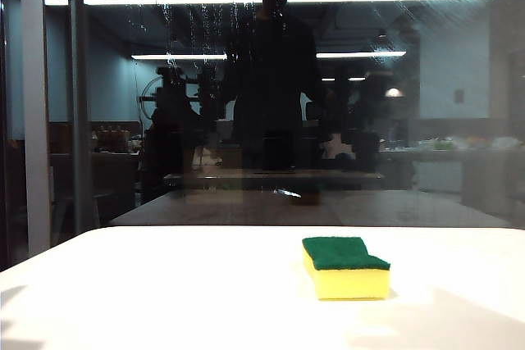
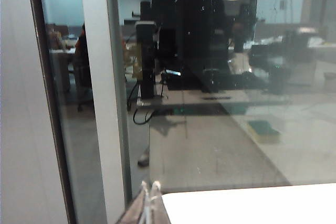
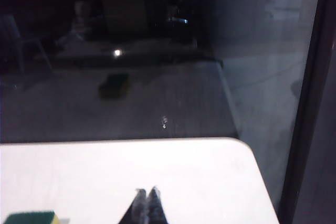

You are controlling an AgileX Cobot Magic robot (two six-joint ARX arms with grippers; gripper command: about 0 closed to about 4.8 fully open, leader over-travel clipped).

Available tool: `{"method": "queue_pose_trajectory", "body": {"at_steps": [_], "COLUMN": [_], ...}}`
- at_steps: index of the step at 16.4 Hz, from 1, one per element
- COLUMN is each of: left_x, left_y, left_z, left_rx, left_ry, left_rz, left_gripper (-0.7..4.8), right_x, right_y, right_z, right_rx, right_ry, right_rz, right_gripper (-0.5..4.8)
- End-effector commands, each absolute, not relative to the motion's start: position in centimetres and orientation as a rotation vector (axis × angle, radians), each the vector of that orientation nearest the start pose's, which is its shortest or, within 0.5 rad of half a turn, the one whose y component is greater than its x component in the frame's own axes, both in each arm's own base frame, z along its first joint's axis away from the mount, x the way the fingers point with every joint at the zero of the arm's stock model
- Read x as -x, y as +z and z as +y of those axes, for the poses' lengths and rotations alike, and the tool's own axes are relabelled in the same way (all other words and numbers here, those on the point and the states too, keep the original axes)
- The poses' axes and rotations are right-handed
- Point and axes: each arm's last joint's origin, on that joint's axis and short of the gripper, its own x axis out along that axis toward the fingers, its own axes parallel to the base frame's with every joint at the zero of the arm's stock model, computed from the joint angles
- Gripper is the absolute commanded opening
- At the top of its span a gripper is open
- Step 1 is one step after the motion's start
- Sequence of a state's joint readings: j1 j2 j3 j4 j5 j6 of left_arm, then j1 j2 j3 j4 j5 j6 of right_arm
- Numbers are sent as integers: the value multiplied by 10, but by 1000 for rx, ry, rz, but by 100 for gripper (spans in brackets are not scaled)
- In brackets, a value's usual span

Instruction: Reach upward to find where there is water on the glass, pick up the sponge from the table, dry the water, and finally place the sponge back on the table.

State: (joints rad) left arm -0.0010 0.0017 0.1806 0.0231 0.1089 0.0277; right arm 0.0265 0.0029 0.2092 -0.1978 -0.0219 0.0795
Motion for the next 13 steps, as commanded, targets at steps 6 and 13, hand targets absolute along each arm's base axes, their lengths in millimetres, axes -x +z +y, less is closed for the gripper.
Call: {"method": "queue_pose_trajectory", "body": {"at_steps": [6, 13], "left_x": [-49, -69], "left_y": [304, 479], "left_z": [-3, -6], "left_rx": [-20, 60], "left_ry": [-106, -222], "left_rz": [-286, -282], "left_gripper": [-5, -5], "right_x": [-49, -43], "right_y": [288, 454], "right_z": [2, 2], "right_rx": [-185, -195], "right_ry": [55, 66], "right_rz": [-123, -218], "right_gripper": [-2, -3]}}
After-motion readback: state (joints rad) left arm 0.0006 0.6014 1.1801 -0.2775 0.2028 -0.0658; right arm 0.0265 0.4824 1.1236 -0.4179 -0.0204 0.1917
